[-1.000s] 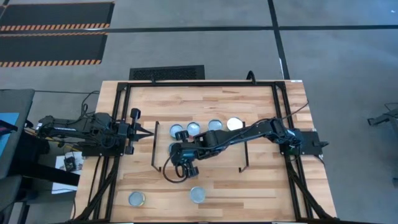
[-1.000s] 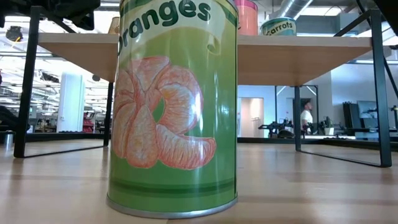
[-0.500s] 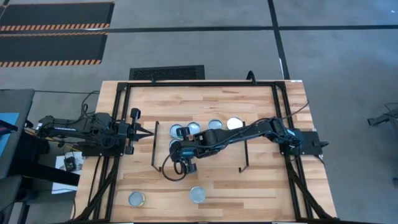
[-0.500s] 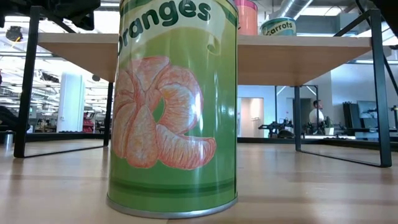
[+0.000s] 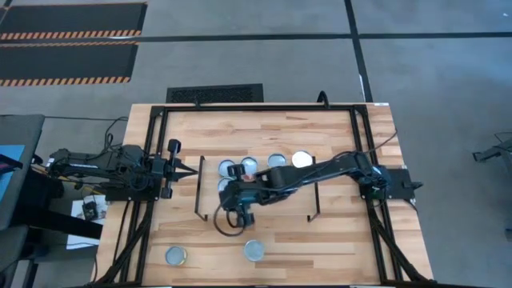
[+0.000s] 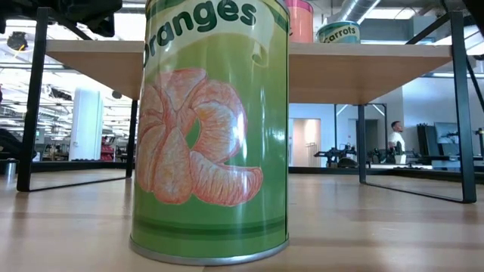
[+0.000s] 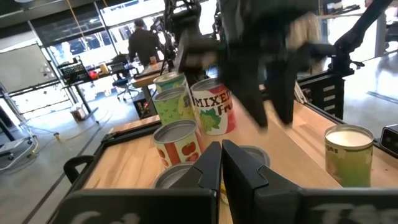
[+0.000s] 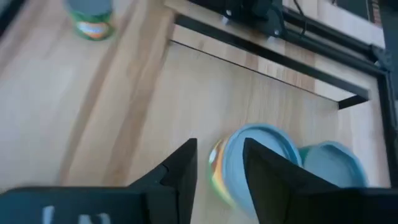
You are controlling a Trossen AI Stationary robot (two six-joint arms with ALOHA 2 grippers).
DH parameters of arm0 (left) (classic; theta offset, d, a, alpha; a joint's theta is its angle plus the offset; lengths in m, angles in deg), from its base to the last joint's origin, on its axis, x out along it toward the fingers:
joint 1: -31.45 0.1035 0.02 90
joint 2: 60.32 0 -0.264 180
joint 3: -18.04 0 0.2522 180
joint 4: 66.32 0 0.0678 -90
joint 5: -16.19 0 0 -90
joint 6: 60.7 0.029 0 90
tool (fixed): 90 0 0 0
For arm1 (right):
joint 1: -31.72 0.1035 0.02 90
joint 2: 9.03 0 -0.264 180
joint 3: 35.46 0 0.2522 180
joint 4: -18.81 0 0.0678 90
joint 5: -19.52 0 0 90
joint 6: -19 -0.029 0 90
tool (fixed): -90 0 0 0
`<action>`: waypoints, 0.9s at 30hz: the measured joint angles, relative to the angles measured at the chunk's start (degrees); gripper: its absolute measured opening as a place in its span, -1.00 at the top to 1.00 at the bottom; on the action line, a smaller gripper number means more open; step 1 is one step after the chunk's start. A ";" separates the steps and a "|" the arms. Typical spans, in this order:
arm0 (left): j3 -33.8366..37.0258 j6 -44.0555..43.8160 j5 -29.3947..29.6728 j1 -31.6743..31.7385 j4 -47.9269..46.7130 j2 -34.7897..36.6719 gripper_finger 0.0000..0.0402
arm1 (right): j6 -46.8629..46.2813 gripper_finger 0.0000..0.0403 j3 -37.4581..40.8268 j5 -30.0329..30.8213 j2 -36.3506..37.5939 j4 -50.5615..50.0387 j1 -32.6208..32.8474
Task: Pick and place cans onto a shelf
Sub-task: Put the canned oranges on the shelf
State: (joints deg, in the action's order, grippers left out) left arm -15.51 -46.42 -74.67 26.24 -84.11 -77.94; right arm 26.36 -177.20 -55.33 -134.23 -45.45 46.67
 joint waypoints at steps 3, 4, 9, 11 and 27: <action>0.00 -0.04 -0.02 0.00 -0.11 0.00 0.98 | -0.14 0.22 -0.13 -0.42 3.33 -4.17 1.87; 0.00 -0.38 -0.04 -0.02 -0.09 0.00 0.98 | -0.83 0.24 -0.13 -0.31 4.38 -6.14 2.66; 0.00 -0.48 -0.07 -0.02 -0.15 0.00 0.98 | -3.75 0.53 -0.09 1.10 7.15 -11.09 8.23; 0.00 -0.48 -0.07 -0.02 -0.15 0.00 0.98 | -3.87 0.71 -0.09 2.38 7.40 -11.18 10.96; 0.00 -0.50 -0.10 0.00 -0.13 0.00 0.98 | -12.25 0.90 16.88 -3.01 6.77 3.10 22.30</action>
State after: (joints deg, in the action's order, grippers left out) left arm -15.51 -46.92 -74.77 26.24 -84.24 -77.94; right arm 14.11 -160.32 -58.34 -127.46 -42.35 68.98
